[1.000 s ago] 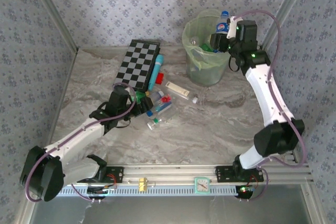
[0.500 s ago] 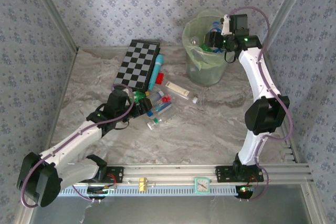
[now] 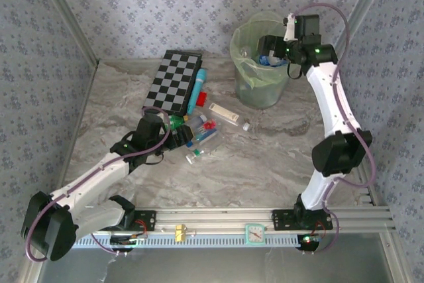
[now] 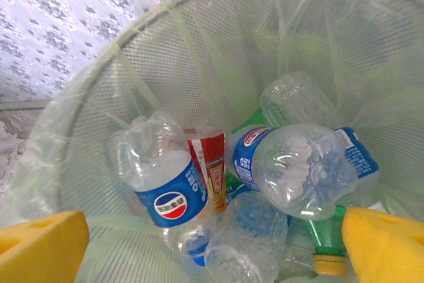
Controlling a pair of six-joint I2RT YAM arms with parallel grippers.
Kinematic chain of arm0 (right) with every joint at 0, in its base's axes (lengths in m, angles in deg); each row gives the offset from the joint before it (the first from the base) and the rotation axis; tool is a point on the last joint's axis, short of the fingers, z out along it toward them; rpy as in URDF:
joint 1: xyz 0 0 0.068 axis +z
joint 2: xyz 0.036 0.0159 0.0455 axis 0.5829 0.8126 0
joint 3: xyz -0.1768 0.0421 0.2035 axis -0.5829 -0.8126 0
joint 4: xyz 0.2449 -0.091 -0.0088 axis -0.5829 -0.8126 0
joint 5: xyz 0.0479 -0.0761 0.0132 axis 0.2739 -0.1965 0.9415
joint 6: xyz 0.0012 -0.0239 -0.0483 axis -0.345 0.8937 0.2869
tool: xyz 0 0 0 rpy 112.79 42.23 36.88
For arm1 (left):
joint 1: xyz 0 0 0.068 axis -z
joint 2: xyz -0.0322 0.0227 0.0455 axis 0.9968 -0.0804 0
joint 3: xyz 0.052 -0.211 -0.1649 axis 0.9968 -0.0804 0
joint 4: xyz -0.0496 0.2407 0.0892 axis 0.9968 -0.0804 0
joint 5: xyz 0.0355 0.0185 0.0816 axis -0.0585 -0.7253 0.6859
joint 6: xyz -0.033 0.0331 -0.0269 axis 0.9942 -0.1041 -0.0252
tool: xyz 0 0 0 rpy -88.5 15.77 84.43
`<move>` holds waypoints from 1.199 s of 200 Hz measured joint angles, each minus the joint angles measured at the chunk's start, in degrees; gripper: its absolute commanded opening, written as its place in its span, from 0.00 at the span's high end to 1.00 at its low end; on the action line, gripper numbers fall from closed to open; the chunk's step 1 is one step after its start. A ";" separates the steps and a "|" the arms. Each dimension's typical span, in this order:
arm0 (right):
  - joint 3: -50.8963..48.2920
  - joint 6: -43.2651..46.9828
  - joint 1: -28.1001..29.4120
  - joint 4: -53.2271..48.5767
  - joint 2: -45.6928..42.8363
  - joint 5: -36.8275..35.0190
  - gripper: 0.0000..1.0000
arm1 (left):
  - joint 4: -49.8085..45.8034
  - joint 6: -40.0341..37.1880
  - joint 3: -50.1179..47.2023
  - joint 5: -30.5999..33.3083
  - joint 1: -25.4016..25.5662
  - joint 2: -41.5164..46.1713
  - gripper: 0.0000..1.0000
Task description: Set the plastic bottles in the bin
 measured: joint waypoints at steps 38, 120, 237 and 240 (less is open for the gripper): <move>-9.97 0.00 1.92 3.65 -11.32 -1.14 0.00 | -0.09 -0.28 0.00 0.02 0.35 -0.79 0.00; -44.68 -5.57 12.33 15.80 -34.99 -4.11 0.00 | 0.63 -9.35 3.13 -0.68 2.05 -4.68 0.01; -70.40 -20.70 17.46 25.59 -42.71 -11.91 0.00 | -2.34 -21.97 13.60 1.57 12.50 -23.69 0.14; -70.62 -20.87 17.46 25.83 -42.69 -11.98 0.00 | -2.49 -22.16 13.90 1.95 12.87 -24.04 0.14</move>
